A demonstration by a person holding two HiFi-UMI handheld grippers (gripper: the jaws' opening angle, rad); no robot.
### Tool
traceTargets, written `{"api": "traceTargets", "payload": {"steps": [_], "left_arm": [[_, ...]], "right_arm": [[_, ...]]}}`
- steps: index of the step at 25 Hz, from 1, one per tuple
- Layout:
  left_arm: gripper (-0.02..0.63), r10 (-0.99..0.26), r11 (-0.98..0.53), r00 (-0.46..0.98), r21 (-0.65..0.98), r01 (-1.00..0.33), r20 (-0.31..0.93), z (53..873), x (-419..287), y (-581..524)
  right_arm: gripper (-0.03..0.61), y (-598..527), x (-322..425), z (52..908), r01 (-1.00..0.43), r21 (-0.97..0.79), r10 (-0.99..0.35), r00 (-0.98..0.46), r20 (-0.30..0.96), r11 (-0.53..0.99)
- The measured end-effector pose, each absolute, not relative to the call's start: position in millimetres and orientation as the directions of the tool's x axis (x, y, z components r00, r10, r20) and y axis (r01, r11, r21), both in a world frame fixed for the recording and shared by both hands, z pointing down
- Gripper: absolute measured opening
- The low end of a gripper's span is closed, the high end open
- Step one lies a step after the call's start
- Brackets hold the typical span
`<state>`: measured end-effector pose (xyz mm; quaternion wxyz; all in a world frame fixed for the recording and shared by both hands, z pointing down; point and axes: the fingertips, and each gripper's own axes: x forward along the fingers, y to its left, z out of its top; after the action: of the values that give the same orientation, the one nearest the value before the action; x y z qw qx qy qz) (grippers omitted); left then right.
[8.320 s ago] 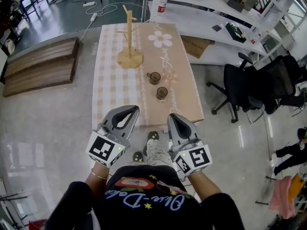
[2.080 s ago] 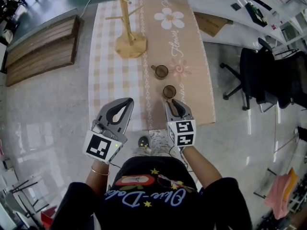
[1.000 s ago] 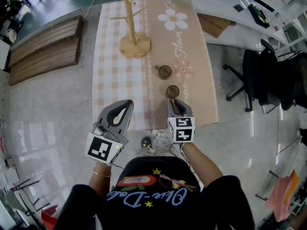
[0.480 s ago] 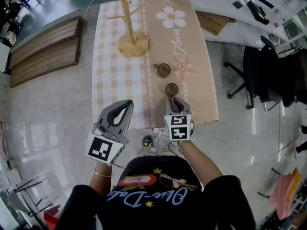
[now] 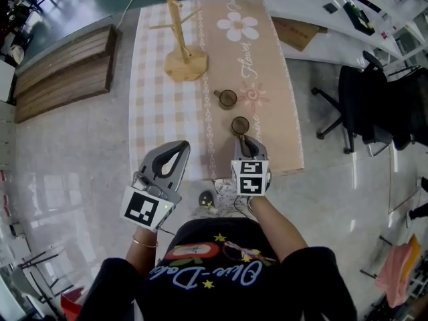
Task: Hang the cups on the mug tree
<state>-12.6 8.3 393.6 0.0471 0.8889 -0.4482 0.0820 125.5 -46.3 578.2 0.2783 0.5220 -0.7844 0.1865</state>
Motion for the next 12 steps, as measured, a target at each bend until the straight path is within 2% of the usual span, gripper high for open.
{"api": "traceTargets", "payload": {"steps": [12], "left_arm": [[0.008,-0.795,-0.586,0.574,-0.003,-0.810,0.197,395,-15,12]], "right_arm": [[0.049,-50,137,565,-0.916,0.025,-0.749,-0.311,0.586,0.400]]}}
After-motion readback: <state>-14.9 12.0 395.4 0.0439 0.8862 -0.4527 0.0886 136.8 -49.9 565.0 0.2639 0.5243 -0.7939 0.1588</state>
